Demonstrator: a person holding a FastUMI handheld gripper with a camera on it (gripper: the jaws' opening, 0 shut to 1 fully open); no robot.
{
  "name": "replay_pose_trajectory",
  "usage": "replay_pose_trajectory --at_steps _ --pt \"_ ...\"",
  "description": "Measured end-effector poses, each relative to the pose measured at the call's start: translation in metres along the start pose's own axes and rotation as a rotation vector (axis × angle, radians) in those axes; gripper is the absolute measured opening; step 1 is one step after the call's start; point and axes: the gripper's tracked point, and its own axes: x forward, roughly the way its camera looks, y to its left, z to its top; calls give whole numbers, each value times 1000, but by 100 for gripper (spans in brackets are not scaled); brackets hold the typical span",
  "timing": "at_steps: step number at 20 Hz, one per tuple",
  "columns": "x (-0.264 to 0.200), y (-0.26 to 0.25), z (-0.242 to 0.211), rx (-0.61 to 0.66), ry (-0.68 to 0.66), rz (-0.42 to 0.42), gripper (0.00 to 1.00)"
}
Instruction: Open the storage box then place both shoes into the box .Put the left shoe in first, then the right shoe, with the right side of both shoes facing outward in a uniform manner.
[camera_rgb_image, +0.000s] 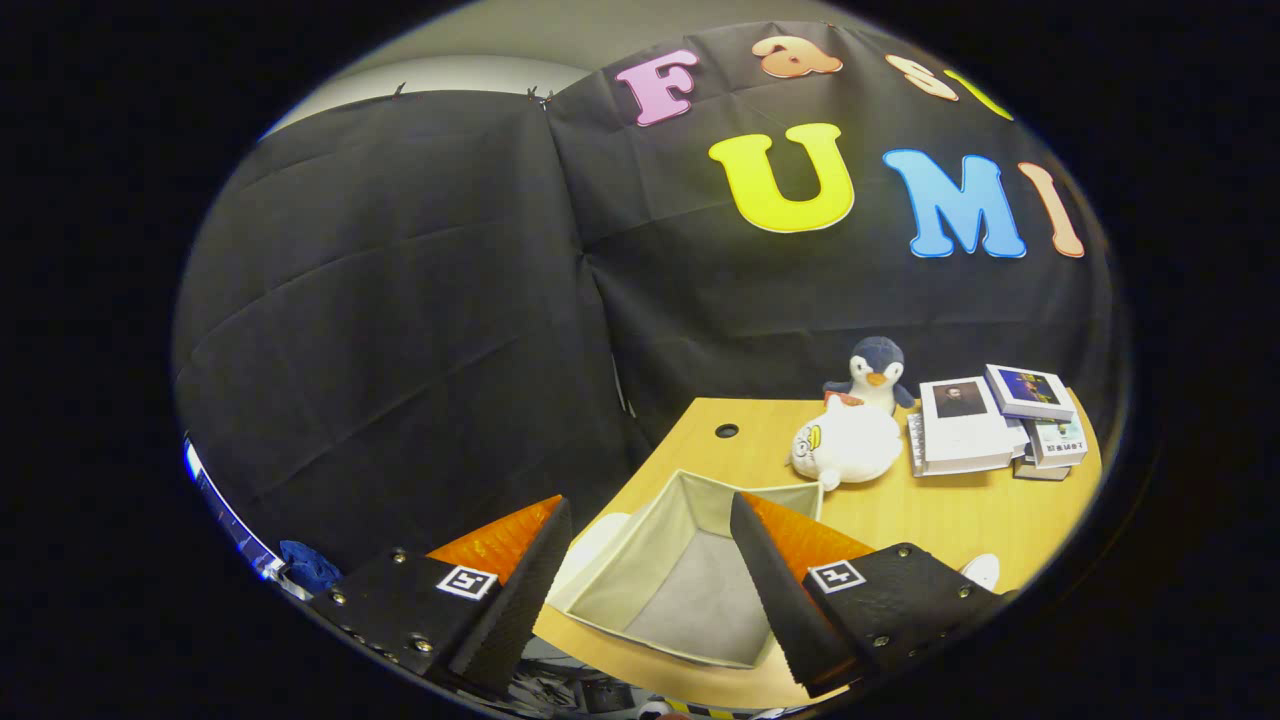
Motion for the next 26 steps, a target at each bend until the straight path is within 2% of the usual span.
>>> replay_pose_trajectory --at_steps 12,18,26 --pt "-39 -130 -25 1 6 -188 98" --pt "-40 -182 -70 -8 66 -253 98" --pt "-28 -222 -151 63 239 -275 98"
